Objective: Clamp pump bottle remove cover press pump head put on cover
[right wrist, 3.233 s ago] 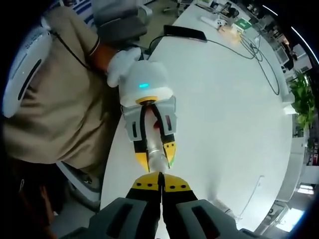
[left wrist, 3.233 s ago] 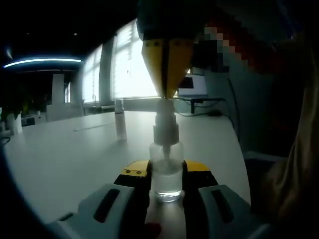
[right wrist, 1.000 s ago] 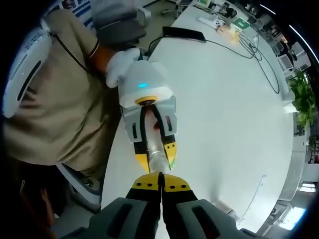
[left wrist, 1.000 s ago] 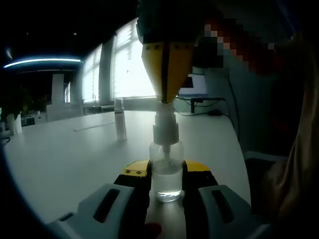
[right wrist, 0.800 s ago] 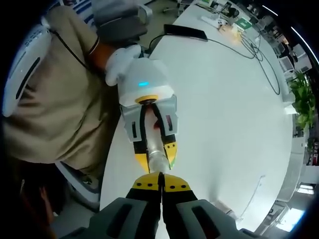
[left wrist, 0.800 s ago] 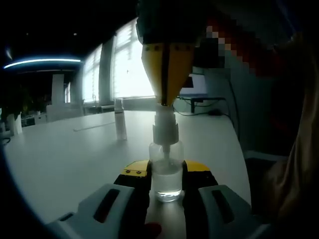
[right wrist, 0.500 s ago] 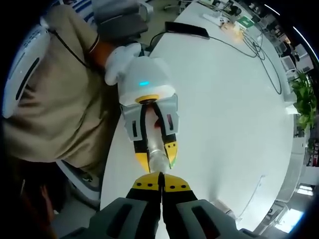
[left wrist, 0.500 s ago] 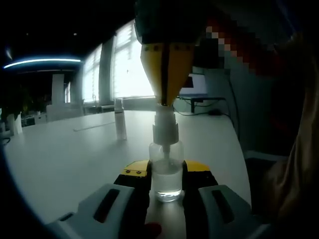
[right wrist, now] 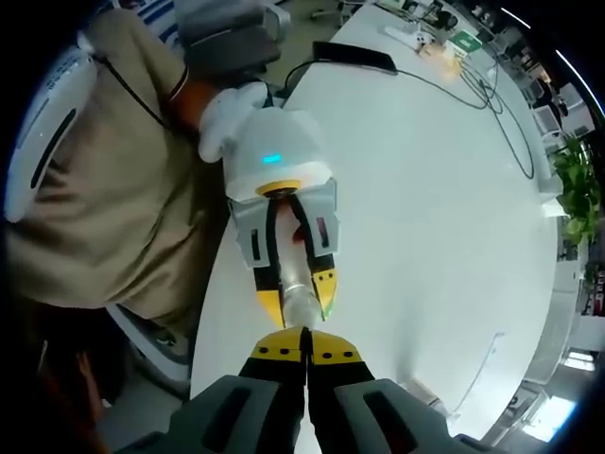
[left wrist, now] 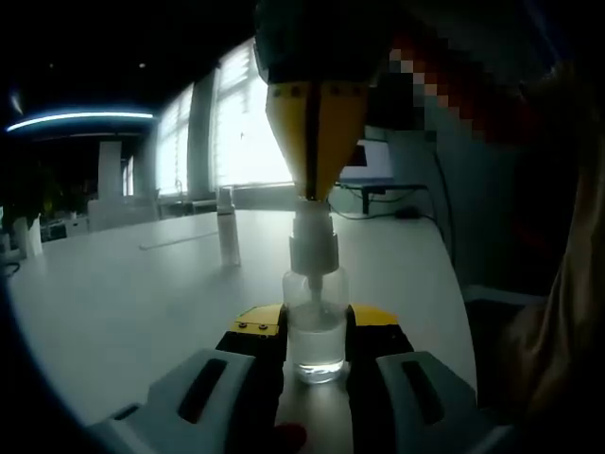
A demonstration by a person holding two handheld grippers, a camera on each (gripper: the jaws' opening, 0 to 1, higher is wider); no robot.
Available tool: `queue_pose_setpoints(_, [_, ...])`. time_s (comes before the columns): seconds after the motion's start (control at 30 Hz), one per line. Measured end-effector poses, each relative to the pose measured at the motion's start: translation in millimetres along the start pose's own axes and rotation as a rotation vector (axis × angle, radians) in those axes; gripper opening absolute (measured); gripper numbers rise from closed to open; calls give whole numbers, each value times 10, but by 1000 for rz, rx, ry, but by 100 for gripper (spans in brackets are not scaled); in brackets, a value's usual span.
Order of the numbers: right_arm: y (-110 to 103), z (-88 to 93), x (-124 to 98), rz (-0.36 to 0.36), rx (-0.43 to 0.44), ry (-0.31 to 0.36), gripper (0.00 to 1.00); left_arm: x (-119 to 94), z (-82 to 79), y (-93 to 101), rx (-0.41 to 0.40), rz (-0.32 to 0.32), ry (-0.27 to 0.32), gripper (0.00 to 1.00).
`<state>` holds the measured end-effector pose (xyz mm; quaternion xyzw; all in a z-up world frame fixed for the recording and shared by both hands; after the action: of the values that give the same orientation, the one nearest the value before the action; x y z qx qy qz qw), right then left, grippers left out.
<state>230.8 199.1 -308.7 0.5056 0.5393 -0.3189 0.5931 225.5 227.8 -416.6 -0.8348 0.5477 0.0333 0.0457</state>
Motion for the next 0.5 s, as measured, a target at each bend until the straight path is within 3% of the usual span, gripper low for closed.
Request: queue_pose_setpoints(0.5, [12, 6, -62, 16, -12, 15, 0, 3, -3, 9, -3, 1, 0, 15])
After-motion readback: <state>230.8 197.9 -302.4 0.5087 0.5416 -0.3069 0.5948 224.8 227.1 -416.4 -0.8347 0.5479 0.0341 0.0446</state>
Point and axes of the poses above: the point that each gripper's makers call its tool centre point, and the gripper's own axes: x roughly forward along the fingers, y roughly to its right, z roughly out of its underside, the point moved 6 cm from there along -x, roughly backward along the fingers, and after that the axes turned 7 degrees about z, right-handed, at the moved point
